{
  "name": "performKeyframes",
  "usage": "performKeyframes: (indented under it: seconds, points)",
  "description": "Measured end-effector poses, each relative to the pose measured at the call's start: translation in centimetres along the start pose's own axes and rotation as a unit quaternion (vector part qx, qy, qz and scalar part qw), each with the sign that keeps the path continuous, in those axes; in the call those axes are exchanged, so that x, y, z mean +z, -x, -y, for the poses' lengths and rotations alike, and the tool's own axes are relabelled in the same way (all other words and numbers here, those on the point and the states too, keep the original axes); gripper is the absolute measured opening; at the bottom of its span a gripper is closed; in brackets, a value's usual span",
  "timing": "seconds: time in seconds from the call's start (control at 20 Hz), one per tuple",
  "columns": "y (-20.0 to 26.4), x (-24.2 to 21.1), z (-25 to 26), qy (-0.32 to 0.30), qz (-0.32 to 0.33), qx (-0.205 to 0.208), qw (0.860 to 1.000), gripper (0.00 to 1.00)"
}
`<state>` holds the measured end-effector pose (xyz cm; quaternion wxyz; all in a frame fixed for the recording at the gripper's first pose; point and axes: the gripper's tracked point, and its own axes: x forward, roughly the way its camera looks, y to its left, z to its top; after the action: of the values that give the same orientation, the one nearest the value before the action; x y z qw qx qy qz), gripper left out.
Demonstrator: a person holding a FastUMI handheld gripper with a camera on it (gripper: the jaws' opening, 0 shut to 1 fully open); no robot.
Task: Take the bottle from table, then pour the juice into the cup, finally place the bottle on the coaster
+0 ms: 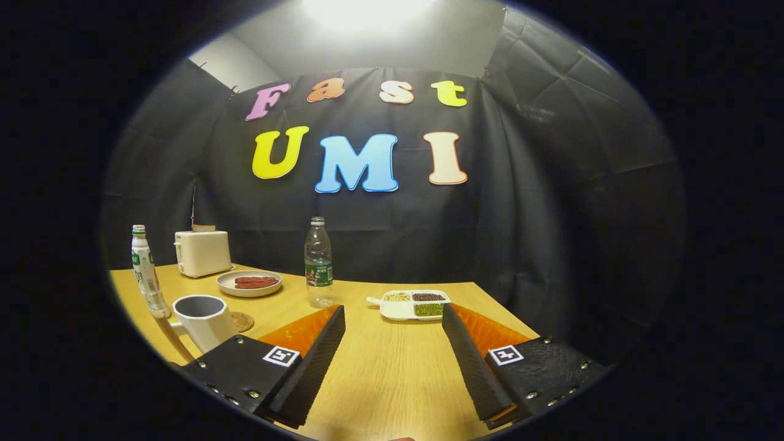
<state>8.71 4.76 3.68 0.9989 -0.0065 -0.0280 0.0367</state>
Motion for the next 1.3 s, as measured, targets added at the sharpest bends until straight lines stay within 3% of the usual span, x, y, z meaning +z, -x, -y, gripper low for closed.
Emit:
performKeyframes:
  seconds: [0.45, 0.7, 1.3]
  points:
    - [4.8, 6.9, -7.2, 0.004, 0.028, -0.006, 1.000, 0.96]
    - [7.7, 10.4, -13.7, 0.005, 0.060, 0.012, 0.998, 0.96]
    - [9.5, 8.7, -29.7, -0.042, 0.058, 0.088, 0.994, 0.96]
